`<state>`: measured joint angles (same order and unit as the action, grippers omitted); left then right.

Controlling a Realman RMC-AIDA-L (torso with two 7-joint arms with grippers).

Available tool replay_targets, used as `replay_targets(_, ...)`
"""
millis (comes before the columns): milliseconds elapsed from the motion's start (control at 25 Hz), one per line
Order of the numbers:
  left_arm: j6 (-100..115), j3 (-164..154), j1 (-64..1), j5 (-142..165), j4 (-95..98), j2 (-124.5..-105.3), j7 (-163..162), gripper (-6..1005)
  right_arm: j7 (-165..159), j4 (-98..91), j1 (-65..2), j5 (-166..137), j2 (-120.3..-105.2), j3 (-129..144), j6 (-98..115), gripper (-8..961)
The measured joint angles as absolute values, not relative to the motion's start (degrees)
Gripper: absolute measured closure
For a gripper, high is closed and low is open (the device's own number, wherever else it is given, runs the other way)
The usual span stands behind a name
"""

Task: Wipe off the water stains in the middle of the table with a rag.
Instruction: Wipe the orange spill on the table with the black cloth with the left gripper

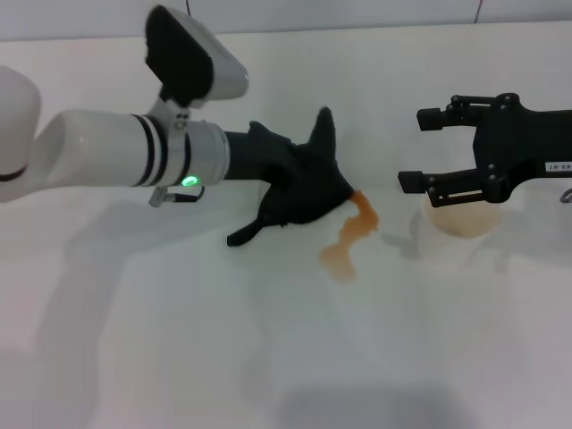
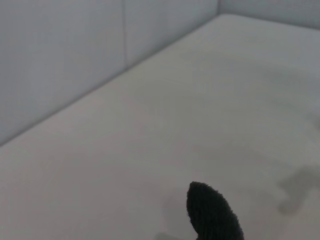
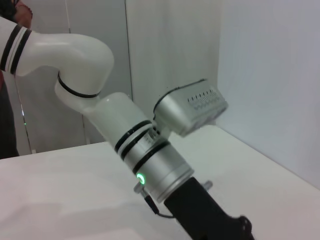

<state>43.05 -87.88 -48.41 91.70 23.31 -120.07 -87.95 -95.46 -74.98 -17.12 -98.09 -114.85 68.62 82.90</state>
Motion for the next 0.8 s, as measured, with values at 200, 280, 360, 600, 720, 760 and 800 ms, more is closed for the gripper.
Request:
replay_targets(200,42.56,-92.43,-49.09,90.87,23.47,-120.07,-88.37,912,-95.45,-75.03,-17.14,-98.09,-114.88,68.61,82.91,99)
replay_targets(280,42.76,-92.77,-49.29,90.67,23.47,-120.1,-88.21,912,-95.45,-75.05,-17.14,-98.09,-114.94,68.61,82.9,99)
replay_targets(360,43.12,-93.18,-49.47,90.57,23.43,-120.11,-88.03,912,-95.45,-75.06,-17.14,-98.09,-114.97,68.7,82.88,99)
replay_targets(600,44.45,-94.29,-49.51,90.53,23.38,-120.13,-87.93,912,-95.45,-75.06,-17.14,-98.08,-114.96,68.73,82.8,99)
replay_targets(720,45.51,-94.82,-49.5,90.52,23.56,-120.11,-87.89,912,-95.45,-75.06,-17.14,-98.08,-114.96,68.73,82.79,99)
replay_targets(760,45.97,-94.99,-49.49,90.52,23.66,-120.1,-87.75,912,-95.45,-75.06,-17.14,-98.08,-114.96,68.73,82.75,99)
replay_targets(800,46.34,-95.03,-49.49,90.52,23.7,-120.1,-87.55,912,-95.45,-75.06,-17.14,-98.08,-114.96,68.75,82.7,99)
